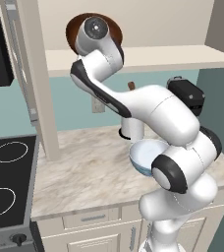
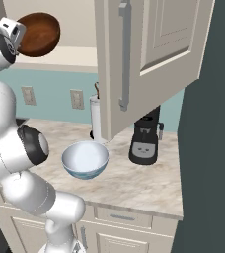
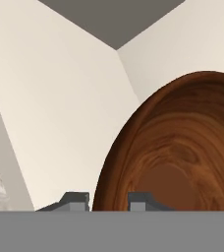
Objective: Open the cabinet. Pick the bowls from the counter and place them in the cabinet. Then close the cabinet.
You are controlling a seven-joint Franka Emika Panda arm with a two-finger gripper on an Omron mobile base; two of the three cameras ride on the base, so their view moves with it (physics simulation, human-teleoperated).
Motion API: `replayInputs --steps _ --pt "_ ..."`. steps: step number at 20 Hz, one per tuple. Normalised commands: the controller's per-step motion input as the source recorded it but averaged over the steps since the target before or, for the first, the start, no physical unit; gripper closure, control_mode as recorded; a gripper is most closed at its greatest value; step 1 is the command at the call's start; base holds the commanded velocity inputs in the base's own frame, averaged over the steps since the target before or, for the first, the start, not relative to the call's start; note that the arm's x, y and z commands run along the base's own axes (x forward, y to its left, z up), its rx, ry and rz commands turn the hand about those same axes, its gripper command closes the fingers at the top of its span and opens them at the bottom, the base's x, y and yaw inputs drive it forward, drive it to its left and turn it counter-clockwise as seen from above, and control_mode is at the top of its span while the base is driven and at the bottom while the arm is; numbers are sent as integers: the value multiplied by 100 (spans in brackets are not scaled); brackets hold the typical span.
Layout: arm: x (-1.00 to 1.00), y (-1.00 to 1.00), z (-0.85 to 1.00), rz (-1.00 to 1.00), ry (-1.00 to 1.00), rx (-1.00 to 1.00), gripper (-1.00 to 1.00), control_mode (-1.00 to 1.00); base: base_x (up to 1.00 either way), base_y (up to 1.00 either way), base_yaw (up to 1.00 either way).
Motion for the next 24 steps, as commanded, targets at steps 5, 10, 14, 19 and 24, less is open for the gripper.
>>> replayInputs --steps 5,10,14,19,24 --pt "4 0 -2 0 -2 0 -100 -100 0 0 0" --pt "2 -4 0 0 -1 1 -100 -100 0 0 0" --pt "0 -10 0 0 -4 0 -100 -100 0 0 0" --pt "0 -10 0 0 -9 0 -100 -100 0 0 0" --pt "-4 -3 6 0 -20 0 -100 -100 0 0 0"
